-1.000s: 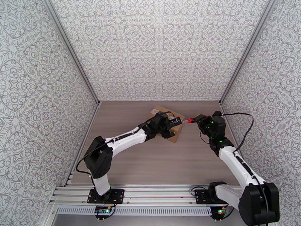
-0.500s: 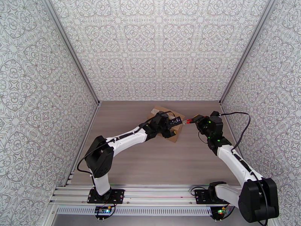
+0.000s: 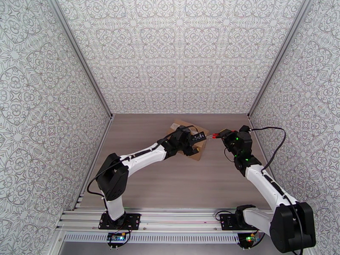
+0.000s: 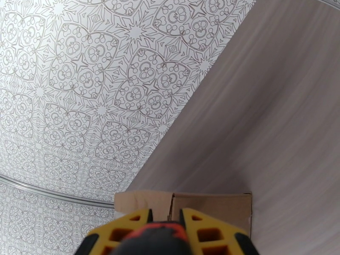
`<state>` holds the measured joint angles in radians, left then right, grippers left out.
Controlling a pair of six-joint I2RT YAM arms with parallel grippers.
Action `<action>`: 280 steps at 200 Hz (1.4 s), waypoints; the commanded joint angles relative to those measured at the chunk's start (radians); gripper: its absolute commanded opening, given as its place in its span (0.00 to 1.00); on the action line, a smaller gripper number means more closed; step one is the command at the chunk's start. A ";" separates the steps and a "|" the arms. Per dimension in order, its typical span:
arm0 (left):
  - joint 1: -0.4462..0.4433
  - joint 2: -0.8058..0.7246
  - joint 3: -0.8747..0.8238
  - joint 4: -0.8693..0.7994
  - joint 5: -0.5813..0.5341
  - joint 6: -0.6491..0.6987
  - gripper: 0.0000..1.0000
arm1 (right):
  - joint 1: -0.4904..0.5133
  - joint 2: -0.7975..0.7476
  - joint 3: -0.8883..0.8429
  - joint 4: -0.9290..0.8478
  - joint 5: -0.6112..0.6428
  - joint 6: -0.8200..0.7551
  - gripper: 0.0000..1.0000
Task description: Unpack the express box
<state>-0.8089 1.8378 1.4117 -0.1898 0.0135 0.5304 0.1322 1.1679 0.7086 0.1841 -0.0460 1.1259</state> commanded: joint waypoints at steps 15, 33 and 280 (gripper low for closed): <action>-0.007 0.033 0.032 0.019 0.014 0.002 0.83 | 0.014 0.031 -0.006 0.067 -0.021 -0.002 0.00; -0.008 0.038 0.036 0.021 0.011 -0.001 0.83 | 0.015 0.034 0.009 0.019 -0.027 -0.009 0.00; -0.004 0.166 0.259 -0.033 -0.235 -0.285 0.79 | 0.081 -0.050 -0.147 0.020 -0.101 0.201 0.00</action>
<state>-0.8467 1.9743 1.6096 -0.3305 -0.0654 0.3424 0.1551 1.1336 0.6010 0.2626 0.0097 1.2919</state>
